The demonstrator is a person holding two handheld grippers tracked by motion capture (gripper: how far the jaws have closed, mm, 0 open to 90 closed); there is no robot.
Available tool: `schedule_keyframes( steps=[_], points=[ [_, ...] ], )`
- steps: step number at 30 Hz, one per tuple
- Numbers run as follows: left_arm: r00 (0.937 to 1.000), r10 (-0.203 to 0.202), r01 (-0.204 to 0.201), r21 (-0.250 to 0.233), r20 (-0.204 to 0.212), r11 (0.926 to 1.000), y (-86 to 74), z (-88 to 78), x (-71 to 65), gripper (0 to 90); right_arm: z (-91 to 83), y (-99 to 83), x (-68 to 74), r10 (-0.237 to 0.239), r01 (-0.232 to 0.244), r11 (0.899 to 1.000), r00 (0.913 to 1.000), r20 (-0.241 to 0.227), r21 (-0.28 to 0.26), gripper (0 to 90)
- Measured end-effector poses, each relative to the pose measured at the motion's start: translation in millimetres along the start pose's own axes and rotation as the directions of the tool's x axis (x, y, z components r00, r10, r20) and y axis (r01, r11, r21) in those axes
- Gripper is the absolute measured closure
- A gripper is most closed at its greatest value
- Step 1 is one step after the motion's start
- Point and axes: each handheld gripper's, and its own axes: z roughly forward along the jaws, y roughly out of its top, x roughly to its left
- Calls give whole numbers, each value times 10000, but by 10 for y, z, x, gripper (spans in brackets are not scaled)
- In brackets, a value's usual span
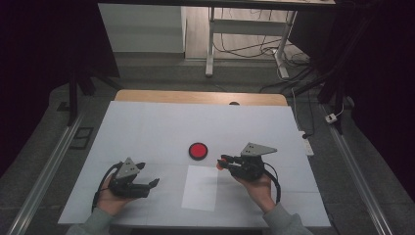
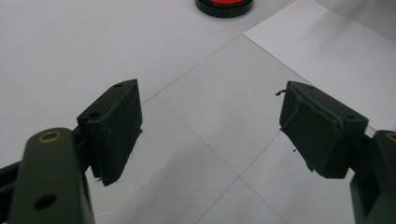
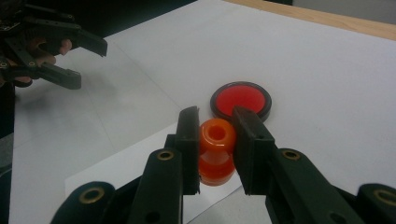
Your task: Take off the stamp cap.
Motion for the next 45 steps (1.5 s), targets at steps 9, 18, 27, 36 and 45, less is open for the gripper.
schedule_keyframes(
  steps=[9,18,27,36,45],
  points=[
    [9990,232,-232,-20,386,9997,112,101,-92,213,7,-3,16,1,-1,10000,10000,2,-35,721],
    [9974,394,-392,-51,609,9992,189,205,-146,217,18,30,27,94,-93,9999,10000,10,-143,721],
    [9953,631,-636,45,741,9980,252,289,-187,217,84,53,36,122,-122,9998,9999,-49,-150,721],
    [9942,756,-758,-5,761,9971,333,299,-261,218,109,60,51,-34,31,9998,9999,-146,-172,721],
    [9898,971,-970,-62,1038,9953,482,403,-326,220,90,68,66,-111,109,9998,9999,-112,-175,721]
  ],
)
